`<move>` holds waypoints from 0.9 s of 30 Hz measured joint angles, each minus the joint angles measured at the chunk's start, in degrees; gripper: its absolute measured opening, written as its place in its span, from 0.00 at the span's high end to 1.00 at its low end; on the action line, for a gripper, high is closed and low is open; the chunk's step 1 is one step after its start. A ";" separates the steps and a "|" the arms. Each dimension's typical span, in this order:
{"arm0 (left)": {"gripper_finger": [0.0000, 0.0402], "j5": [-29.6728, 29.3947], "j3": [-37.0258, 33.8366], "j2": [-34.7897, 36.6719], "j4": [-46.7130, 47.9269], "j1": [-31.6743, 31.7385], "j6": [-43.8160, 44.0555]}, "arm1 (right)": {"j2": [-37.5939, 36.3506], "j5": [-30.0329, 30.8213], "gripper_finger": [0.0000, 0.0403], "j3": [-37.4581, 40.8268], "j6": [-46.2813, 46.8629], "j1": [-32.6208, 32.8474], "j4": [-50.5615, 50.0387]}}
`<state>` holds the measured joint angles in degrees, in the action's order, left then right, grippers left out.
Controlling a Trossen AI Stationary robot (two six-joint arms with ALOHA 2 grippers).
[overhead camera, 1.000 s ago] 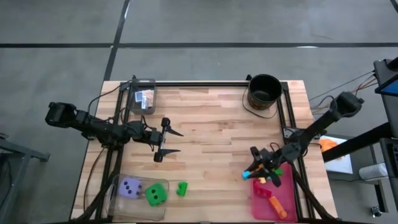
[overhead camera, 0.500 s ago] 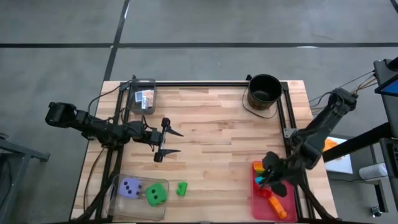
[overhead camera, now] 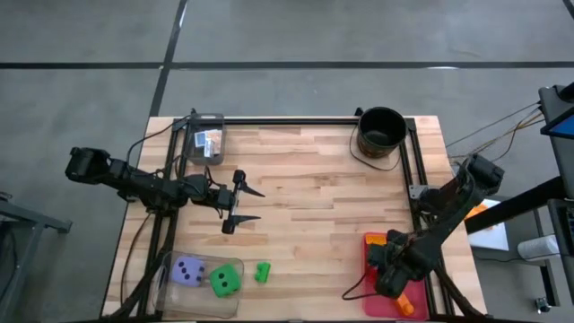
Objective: Pick & Place Toys
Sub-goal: Put the light blue game piece into the pink bin, then put the green game piece into the pink bin
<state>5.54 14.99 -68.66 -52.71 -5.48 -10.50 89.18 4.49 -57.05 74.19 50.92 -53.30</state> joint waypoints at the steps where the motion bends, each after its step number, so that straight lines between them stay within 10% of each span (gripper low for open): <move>1: 0.23 0.00 0.04 0.00 0.00 0.00 0.00 | 0.94 0.00 0.64 -0.81 0.34 0.00 -1.48; 13: 0.23 0.00 0.08 0.00 0.20 0.00 -0.02 | 2.07 5.80 0.36 -8.66 4.67 0.03 -12.90; 22: 0.23 0.00 0.08 0.00 0.53 -0.04 0.44 | 0.77 49.50 0.35 -11.04 -16.21 1.24 2.68; 27: 0.23 0.00 0.08 0.00 0.84 -0.04 0.44 | 0.86 55.47 0.35 -8.62 -40.48 -0.40 26.42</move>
<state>5.54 15.07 -68.66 -51.87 -5.52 -10.06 90.04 59.96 -65.67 33.71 50.51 -26.87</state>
